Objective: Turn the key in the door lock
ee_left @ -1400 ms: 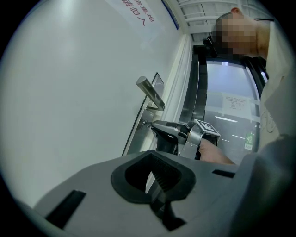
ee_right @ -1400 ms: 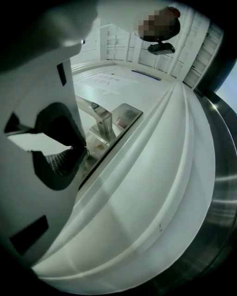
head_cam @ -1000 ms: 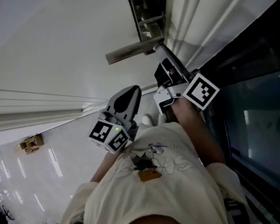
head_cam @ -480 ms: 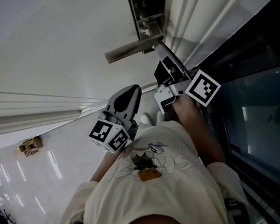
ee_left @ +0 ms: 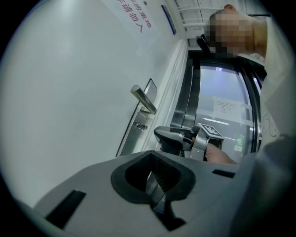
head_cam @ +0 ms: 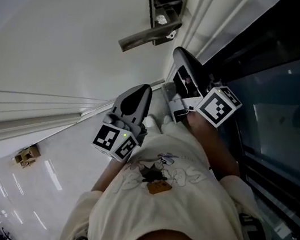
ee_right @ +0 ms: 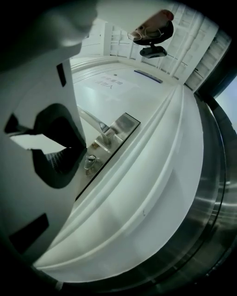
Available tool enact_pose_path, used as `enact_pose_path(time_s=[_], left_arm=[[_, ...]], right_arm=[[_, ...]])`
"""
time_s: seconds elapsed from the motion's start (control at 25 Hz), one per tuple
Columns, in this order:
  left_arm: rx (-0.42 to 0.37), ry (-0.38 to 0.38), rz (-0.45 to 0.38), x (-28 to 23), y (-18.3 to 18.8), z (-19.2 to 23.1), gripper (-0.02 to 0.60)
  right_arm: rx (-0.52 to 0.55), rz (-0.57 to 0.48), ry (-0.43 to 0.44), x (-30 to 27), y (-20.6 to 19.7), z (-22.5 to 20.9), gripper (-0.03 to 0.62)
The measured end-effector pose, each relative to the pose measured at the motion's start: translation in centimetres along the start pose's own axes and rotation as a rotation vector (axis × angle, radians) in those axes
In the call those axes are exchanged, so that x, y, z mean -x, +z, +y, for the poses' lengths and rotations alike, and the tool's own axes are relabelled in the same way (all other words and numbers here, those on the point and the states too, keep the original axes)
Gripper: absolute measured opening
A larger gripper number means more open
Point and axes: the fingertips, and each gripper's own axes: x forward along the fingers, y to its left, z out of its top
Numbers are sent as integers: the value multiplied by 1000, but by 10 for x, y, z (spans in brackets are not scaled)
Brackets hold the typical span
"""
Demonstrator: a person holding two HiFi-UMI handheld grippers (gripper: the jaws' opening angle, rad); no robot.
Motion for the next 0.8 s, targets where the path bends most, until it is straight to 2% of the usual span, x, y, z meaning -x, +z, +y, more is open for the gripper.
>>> enact_pose_path(time_s=[0.32, 0.48, 0.8], left_arm=[[23, 35, -7, 16, -29, -40, 5], [6, 68, -16, 14, -44, -73, 5], [8, 220, -70, 30, -70, -122, 5]], right_arm=[[21, 36, 51, 43, -5, 13, 6], [46, 70, 79, 80, -7, 10, 6], [79, 147, 140, 165, -11, 9, 6]])
